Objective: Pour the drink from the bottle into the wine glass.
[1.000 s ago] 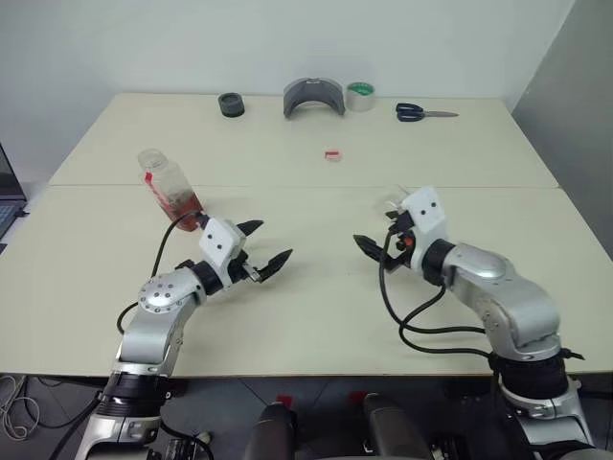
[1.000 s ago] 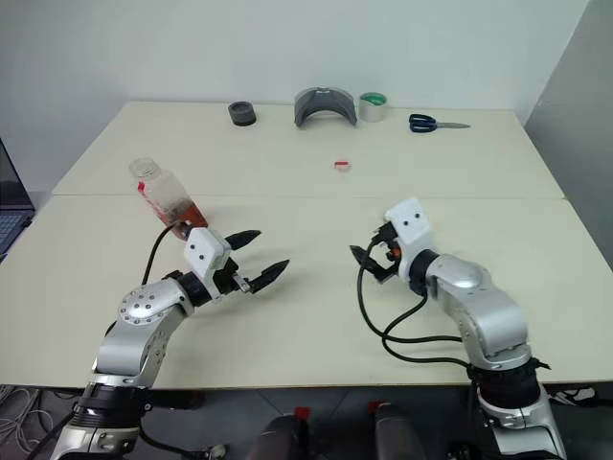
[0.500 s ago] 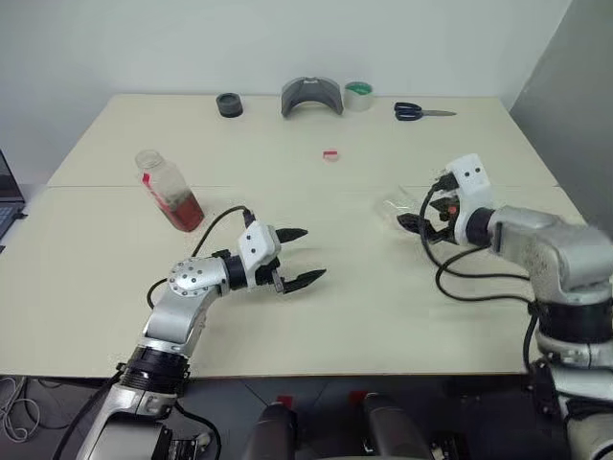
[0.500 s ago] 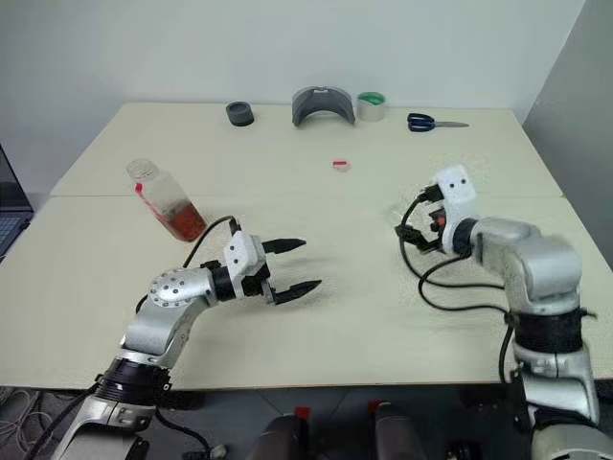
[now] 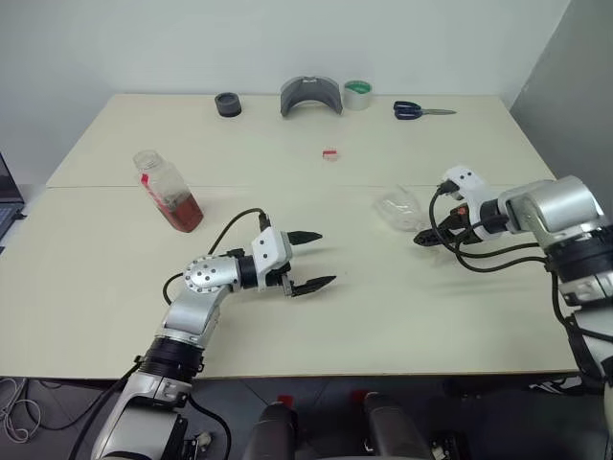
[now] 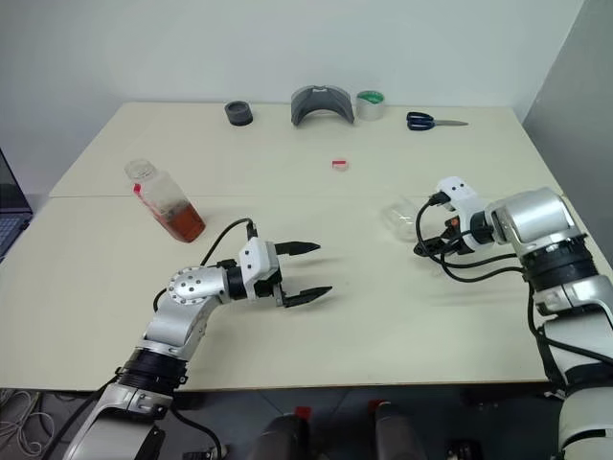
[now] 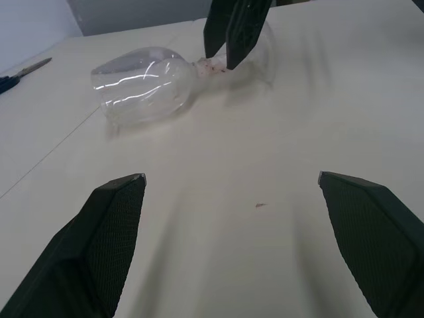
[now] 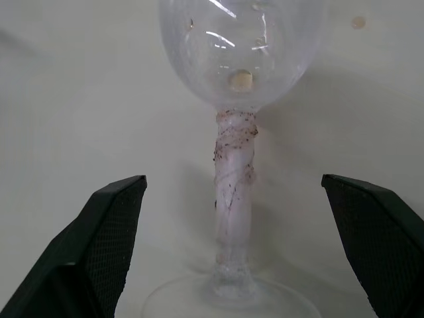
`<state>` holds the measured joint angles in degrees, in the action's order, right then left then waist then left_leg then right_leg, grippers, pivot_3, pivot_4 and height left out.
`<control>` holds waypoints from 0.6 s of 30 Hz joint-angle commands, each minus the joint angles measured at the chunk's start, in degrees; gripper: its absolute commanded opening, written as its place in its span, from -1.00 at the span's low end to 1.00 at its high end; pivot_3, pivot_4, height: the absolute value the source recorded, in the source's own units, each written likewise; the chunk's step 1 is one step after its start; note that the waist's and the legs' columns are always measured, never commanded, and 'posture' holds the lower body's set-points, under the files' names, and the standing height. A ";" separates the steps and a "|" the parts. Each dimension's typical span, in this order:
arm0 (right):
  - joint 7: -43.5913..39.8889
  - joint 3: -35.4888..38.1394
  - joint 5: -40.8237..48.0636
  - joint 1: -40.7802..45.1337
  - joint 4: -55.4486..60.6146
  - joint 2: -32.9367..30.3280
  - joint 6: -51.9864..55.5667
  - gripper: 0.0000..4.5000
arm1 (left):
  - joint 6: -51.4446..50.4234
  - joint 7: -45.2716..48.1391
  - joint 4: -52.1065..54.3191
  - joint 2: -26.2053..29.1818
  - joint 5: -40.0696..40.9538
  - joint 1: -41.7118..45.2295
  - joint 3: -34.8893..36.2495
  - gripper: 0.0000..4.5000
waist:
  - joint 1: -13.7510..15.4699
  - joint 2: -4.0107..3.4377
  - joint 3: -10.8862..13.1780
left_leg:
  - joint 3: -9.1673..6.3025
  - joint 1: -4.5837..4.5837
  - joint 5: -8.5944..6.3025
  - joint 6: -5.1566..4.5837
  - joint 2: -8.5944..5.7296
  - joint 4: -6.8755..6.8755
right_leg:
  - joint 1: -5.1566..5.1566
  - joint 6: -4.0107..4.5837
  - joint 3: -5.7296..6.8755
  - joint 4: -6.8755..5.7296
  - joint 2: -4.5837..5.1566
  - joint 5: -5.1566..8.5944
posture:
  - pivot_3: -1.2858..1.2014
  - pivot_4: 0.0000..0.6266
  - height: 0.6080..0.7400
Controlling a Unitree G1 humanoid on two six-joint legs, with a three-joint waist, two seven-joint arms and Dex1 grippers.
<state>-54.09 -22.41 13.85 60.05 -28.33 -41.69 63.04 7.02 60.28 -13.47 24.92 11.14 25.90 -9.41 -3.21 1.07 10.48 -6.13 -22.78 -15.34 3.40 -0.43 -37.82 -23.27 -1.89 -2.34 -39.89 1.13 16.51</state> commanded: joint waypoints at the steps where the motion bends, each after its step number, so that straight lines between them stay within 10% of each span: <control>1: -3.85 -2.78 -4.38 4.53 -9.09 2.28 -5.04 1.00 | 2.20 0.11 0.47 -0.90 -0.65 1.07 -0.74 0.99 | -0.02 0.00 0.00 | 0.00 0.00 0.00 0.00 0.00 0.00 | 0.00 0.00 0.00 -0.01 0.00 0.00 | 0.03 -0.52 1.00; 9: -9.09 -4.82 -12.73 11.44 -27.14 7.57 -14.33 0.75 | 3.03 -1.01 0.54 -2.38 -1.98 1.13 -0.96 1.00 | -0.01 -0.02 0.01 | -0.02 0.01 0.00 0.01 -0.02 -0.01 | -0.01 0.00 0.01 -0.03 0.02 0.00 | 0.03 -0.52 1.00; 18: -11.04 -1.19 -16.03 15.24 -33.69 10.31 -17.16 -0.67 | 2.59 -2.03 1.69 -2.55 -2.49 0.43 -1.00 1.00 | 0.00 -0.09 0.05 | -0.01 0.00 0.01 0.01 -0.02 -0.01 | -0.03 0.01 -0.01 -0.05 0.04 -0.01 | 0.03 -0.52 1.00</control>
<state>-64.87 -25.76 -2.20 73.10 -61.85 -31.23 46.44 9.20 58.86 -13.80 22.38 8.57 26.16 -10.61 -3.21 0.98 10.52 -6.15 -22.78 -15.33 3.41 -0.45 -37.84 -23.30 -1.88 -2.34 -39.94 1.16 16.50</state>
